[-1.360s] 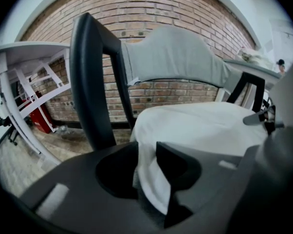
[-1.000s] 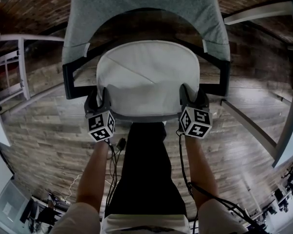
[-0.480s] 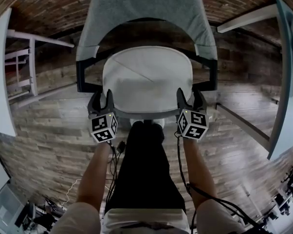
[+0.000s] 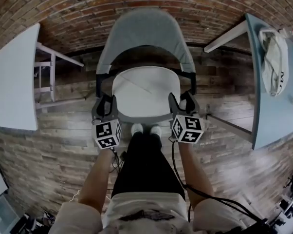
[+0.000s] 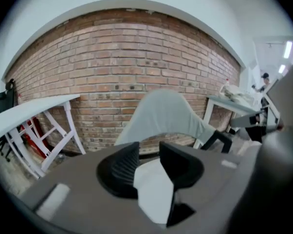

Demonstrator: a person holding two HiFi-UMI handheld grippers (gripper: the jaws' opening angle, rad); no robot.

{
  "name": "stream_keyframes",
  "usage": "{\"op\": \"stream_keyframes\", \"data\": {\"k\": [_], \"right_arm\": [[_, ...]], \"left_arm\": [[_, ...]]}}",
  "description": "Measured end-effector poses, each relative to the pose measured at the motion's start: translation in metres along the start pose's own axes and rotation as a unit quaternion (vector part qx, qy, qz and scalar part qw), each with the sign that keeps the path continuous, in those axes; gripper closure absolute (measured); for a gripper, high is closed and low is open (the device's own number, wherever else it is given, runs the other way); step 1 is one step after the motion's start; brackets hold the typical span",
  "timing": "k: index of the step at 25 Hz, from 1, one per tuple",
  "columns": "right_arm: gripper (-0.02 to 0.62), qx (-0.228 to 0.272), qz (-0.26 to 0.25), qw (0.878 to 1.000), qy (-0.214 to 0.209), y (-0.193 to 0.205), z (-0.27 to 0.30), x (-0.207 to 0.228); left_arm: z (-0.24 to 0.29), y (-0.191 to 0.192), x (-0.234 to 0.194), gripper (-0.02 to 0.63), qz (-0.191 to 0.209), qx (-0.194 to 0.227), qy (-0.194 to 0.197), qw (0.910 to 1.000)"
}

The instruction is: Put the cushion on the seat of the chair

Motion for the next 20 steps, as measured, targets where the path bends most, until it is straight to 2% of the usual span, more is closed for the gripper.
{"op": "stream_keyframes", "data": {"k": [10,12,15,20], "right_arm": [[0.358,0.051,-0.008,0.998,-0.044,-0.109,-0.088,-0.049],[0.391,0.064,-0.016,0.996,-0.051,-0.128,-0.108,-0.056],[0.397,0.081,-0.026,0.995,-0.058,-0.154,-0.132,-0.061],[0.467,0.11,-0.035,0.991,-0.067,-0.181,-0.161,-0.069]], "left_arm": [[-0.08,-0.124,0.024,0.513,0.014,0.058,0.033,0.9977],[-0.098,-0.143,0.029,0.529,0.018,0.069,0.037,0.9968],[-0.119,-0.168,0.038,0.537,0.023,0.083,0.041,0.9954],[-0.149,-0.2,0.05,0.569,0.024,0.103,0.056,0.9928]]}}
Point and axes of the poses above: the fingertips, and each gripper's own axes: z forward along the fingers, x to its right, y out of its underside, the point moved 9 cm from there along -z, backward along the fingers, and after that the axes turned 1 degree about x, right-handed, at the moved point
